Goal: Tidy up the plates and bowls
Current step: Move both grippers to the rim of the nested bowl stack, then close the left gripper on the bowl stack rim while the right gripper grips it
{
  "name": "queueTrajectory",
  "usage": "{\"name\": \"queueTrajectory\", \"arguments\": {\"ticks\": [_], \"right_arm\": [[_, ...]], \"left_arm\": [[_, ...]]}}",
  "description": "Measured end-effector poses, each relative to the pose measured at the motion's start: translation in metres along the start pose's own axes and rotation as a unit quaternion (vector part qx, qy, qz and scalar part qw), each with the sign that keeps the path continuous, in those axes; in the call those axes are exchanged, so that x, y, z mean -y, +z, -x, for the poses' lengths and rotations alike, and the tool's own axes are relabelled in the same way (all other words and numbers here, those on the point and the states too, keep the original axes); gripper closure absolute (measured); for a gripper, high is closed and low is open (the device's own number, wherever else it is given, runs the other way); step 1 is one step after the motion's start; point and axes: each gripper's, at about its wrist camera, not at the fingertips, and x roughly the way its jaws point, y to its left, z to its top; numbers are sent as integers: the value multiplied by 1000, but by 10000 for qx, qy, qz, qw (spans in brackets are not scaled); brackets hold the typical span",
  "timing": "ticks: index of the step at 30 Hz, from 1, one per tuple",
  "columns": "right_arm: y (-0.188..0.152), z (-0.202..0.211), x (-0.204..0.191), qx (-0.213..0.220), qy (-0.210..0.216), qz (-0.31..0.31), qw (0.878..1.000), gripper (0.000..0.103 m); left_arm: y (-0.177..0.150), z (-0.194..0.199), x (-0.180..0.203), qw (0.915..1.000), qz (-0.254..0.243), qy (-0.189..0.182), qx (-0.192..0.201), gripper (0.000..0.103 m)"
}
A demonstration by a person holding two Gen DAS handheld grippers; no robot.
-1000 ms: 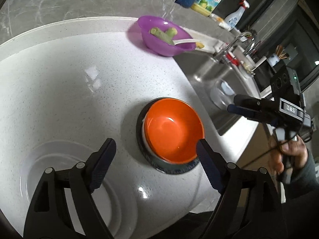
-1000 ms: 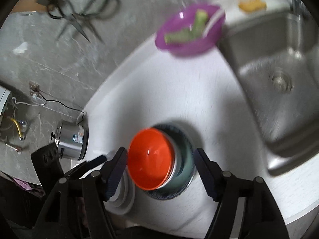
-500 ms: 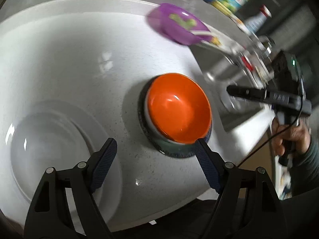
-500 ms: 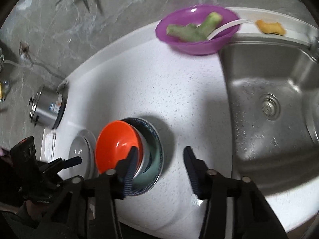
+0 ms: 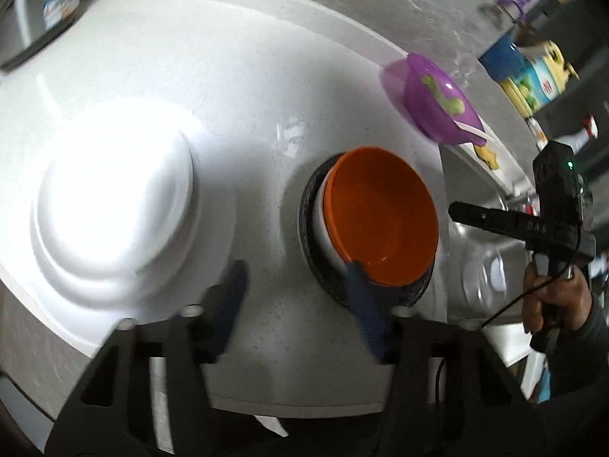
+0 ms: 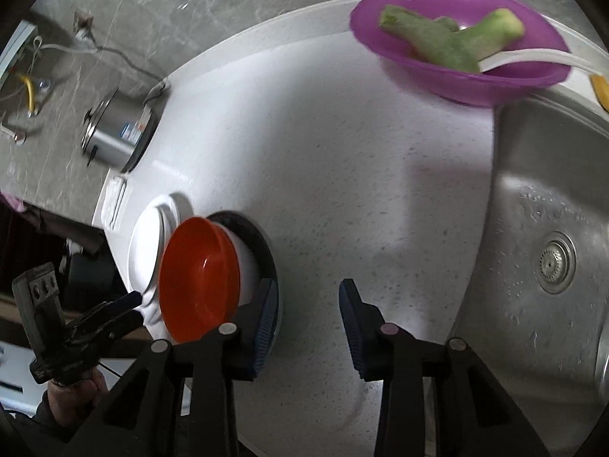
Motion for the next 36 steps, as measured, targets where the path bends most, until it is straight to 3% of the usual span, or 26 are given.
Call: {"name": "queueTrajectory", "arguments": {"ticks": [5, 11, 32, 36], "right_arm": [[-1, -4, 6, -178, 110, 102, 9997, 65], [0, -9, 5, -306, 272, 210, 9989, 65], [8, -52, -2, -882, 425, 630, 9932, 67], [7, -53, -1, -843, 502, 640, 9931, 68]], "left_arm": [[-19, -15, -11, 9987, 459, -121, -173, 65], [-13, -24, -16, 9972, 740, -112, -68, 65], [9, -57, -26, 9968, 738, -90, -276, 65], [13, -64, -28, 9961, 820, 11, -335, 57]]}}
